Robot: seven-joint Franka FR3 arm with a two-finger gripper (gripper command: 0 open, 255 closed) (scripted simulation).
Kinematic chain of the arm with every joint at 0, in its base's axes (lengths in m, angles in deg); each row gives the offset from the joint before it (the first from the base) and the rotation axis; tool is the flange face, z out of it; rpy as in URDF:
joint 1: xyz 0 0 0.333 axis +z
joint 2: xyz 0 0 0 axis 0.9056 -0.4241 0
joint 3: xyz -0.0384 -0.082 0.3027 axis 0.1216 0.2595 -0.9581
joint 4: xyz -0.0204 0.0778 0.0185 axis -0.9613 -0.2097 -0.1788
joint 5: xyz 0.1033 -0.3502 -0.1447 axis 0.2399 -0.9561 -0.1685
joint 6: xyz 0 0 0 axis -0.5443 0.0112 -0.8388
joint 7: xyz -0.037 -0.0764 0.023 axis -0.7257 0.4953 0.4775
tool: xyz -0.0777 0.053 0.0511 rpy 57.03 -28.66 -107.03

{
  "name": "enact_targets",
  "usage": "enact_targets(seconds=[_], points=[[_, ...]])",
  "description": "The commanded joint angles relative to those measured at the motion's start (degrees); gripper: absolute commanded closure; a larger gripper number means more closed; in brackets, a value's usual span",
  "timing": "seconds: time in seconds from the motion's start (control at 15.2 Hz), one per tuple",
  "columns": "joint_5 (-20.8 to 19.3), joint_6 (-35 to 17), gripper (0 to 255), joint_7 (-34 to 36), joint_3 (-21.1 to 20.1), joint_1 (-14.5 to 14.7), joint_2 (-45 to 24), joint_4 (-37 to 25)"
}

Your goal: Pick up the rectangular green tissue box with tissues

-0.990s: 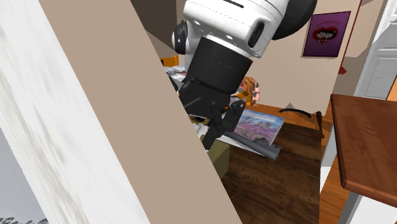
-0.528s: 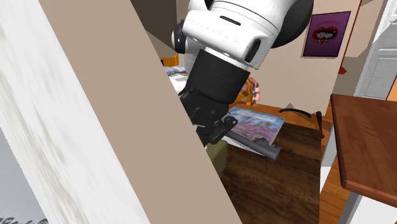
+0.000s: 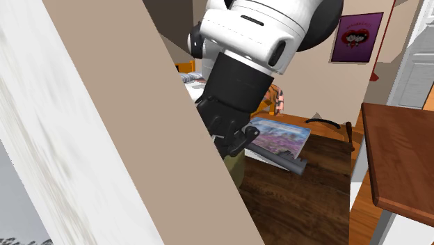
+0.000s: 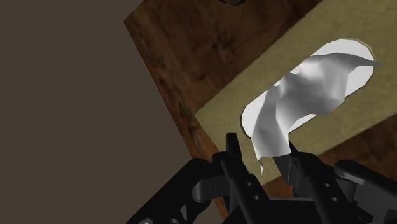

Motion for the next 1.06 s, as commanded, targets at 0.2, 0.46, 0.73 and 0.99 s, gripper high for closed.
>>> enact_targets(seconds=[0.2, 0.46, 0.73, 0.99], points=[[0.04, 3.71, 255, -1.48, 0.03, 0.43, -1.20, -4.95], [-0.12, 7.44, 255, -2.98, 0.21, 0.87, -2.81, -10.58], [-0.43, 11.84, 255, -4.80, 0.54, 1.48, -5.43, -17.95], [-0.67, 14.77, 255, -6.08, 0.85, 1.93, -7.66, -23.37]])
